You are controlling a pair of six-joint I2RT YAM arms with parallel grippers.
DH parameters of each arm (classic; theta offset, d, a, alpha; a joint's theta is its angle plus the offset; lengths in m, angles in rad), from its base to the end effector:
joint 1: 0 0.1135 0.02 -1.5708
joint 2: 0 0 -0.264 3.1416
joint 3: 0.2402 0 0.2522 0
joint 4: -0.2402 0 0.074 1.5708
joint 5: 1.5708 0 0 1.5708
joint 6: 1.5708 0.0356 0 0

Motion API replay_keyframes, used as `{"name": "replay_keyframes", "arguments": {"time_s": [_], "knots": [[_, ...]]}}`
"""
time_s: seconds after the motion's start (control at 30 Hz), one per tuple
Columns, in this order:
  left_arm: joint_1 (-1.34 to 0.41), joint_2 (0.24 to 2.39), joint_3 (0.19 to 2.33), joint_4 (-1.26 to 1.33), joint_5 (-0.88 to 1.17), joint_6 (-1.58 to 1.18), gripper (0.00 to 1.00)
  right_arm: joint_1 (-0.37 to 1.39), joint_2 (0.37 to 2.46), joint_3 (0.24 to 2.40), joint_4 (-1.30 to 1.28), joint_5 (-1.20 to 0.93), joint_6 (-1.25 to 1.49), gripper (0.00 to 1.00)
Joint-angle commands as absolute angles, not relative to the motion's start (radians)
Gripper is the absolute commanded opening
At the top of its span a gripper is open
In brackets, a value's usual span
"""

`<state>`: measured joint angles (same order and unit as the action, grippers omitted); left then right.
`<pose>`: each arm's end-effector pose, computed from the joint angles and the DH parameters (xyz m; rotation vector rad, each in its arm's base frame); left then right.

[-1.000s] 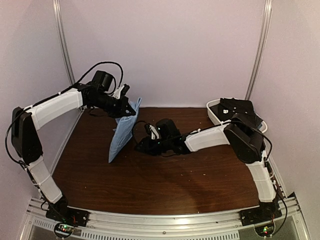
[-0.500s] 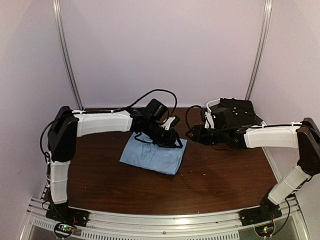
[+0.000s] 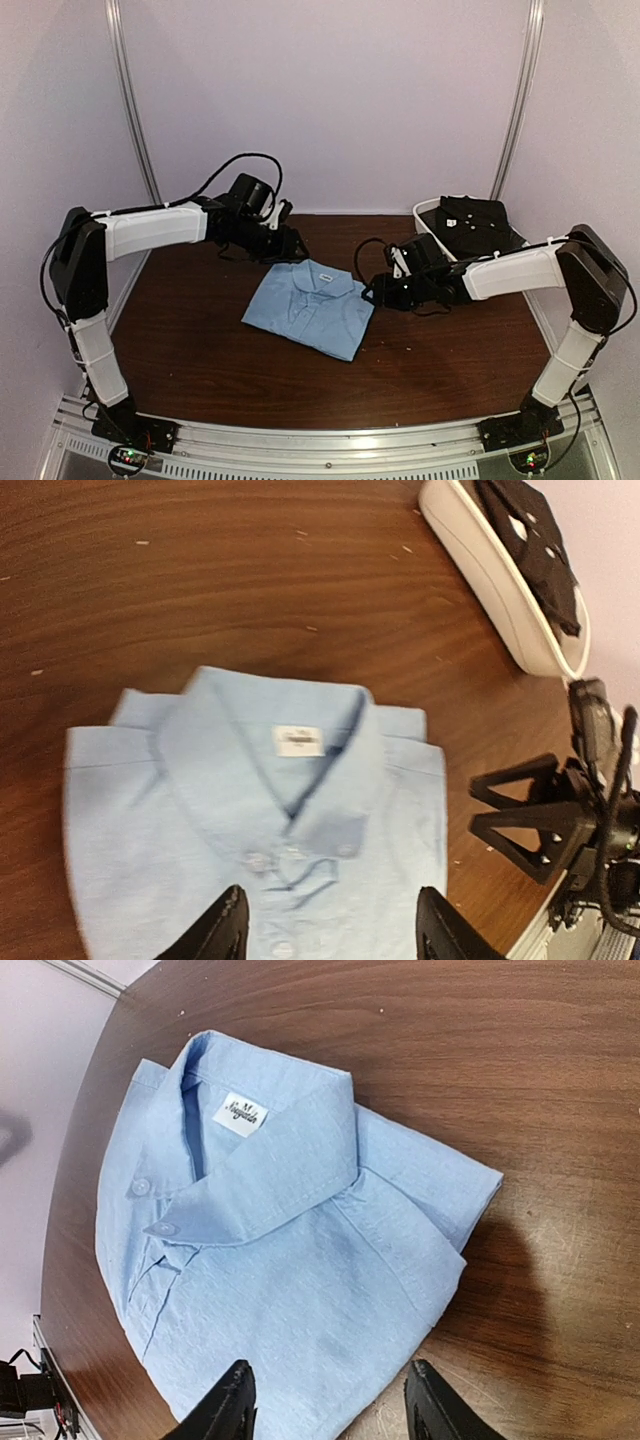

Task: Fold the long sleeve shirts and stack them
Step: Pick up the square-folded shirt from the center of the board, then place the square-folded shirt on the square-folded shirt.

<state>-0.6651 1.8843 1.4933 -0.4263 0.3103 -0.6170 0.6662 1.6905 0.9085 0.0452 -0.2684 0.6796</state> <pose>0.3274 -0.2706 0.2481 0.2200 2.5561 -0.9269 0.2676 0.2224 0.1728 -0.1318 2.4838 0.9476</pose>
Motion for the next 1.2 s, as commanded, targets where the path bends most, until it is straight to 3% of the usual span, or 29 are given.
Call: {"name": "replay_keyframes", "arguments": {"time_s": [0.0, 0.27, 0.83, 0.97, 1.17], "knots": [[-0.557, 1.840, 1.388, -0.417, 0.272, -0.538, 0.58, 0.676, 1.719, 0.942, 0.042, -0.249, 0.670, 0.52], [-0.440, 1.885, 1.315, -0.400, 0.281, -0.471, 0.60, 0.675, 1.745, 0.923, 0.034, -0.226, 0.672, 0.54], [-0.423, 2.063, 1.373, -0.361, 0.384, -0.482, 0.63, 0.683, 1.857, 0.963, 0.093, -0.275, 0.682, 0.52], [-0.437, 2.060, 1.359, -0.357, 0.406, -0.514, 0.54, 0.689, 1.886, 0.988, 0.105, -0.295, 0.683, 0.49], [-0.455, 2.002, 1.338, -0.355, 0.406, -0.572, 0.27, 0.694, 1.918, 1.043, 0.098, -0.311, 0.677, 0.35]]}}
